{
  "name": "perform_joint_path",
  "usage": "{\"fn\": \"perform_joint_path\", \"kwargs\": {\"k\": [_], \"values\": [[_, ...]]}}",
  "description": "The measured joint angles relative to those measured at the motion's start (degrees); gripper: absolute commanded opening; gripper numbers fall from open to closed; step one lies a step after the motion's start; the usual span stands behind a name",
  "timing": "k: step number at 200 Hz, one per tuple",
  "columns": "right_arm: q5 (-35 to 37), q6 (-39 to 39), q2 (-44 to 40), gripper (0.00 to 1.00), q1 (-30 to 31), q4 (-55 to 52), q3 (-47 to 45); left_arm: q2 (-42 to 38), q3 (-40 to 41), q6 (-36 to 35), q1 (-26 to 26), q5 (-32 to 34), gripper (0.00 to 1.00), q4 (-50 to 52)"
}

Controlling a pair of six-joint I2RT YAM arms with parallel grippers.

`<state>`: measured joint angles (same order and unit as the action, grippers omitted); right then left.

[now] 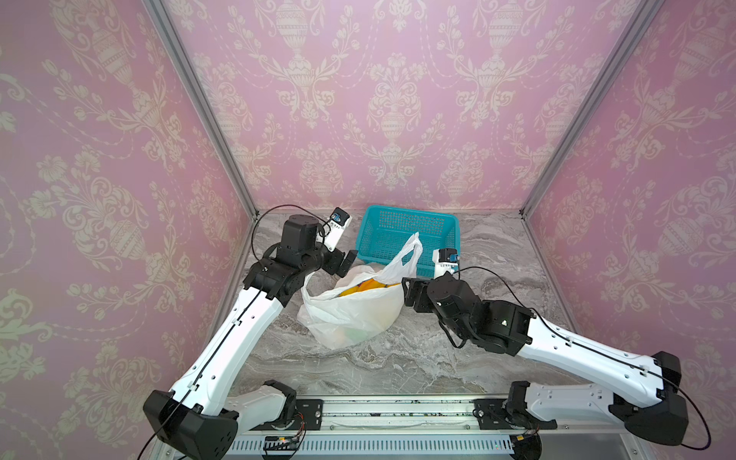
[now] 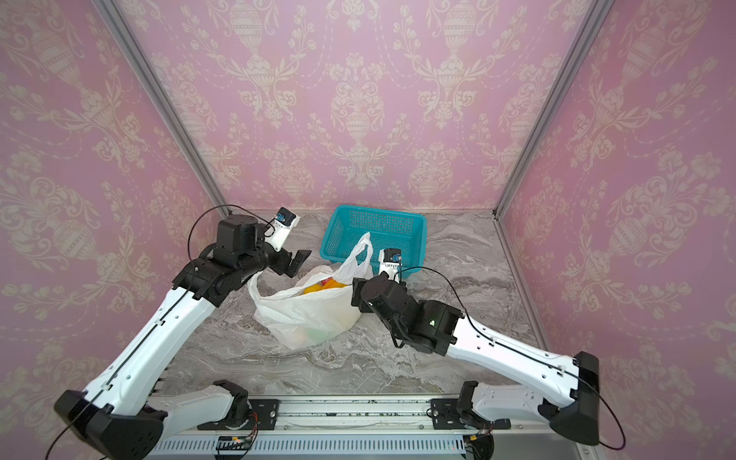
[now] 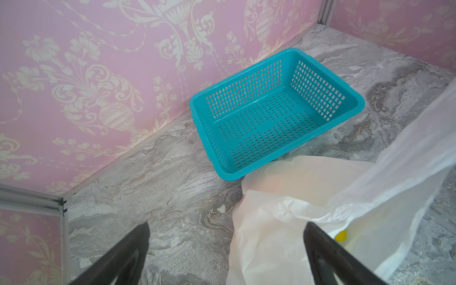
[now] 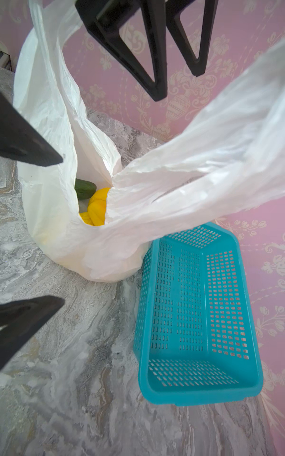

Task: Untie the knot of the plastic bag and take out the fruit
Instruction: Open the plastic bag at the center of the table.

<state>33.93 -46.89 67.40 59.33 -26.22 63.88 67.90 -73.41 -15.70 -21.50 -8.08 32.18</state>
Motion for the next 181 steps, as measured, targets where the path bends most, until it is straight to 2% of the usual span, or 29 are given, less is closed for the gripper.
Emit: {"fn": "perform_joint_path", "kwargs": {"k": [31, 61, 93, 143, 181], "values": [[-0.4, 0.5, 2.0, 0.81, -5.6, 0.9, -0.1, 1.5, 2.7, -3.2, 0.0, -4.8, 0.95, -0.8], [-4.3, 3.1, 4.7, 0.80, -10.6, 4.4, -0.6, -0.6, 10.9, -9.0, -0.1, -9.9, 0.96, -2.2], [-7.6, 6.1, 6.0, 0.70, -10.8, 7.6, -0.7, -1.9, 12.0, -12.2, -0.4, -12.2, 0.95, -2.2], [-8.8, 7.9, 6.0, 0.56, -11.0, 10.9, -1.3, 1.5, 12.1, -16.4, -1.0, -12.2, 0.91, -1.9], [-9.2, 8.0, 6.0, 0.51, -11.6, 11.6, -1.7, 2.0, 12.1, -19.1, -2.3, -11.3, 0.90, -1.2]]}}
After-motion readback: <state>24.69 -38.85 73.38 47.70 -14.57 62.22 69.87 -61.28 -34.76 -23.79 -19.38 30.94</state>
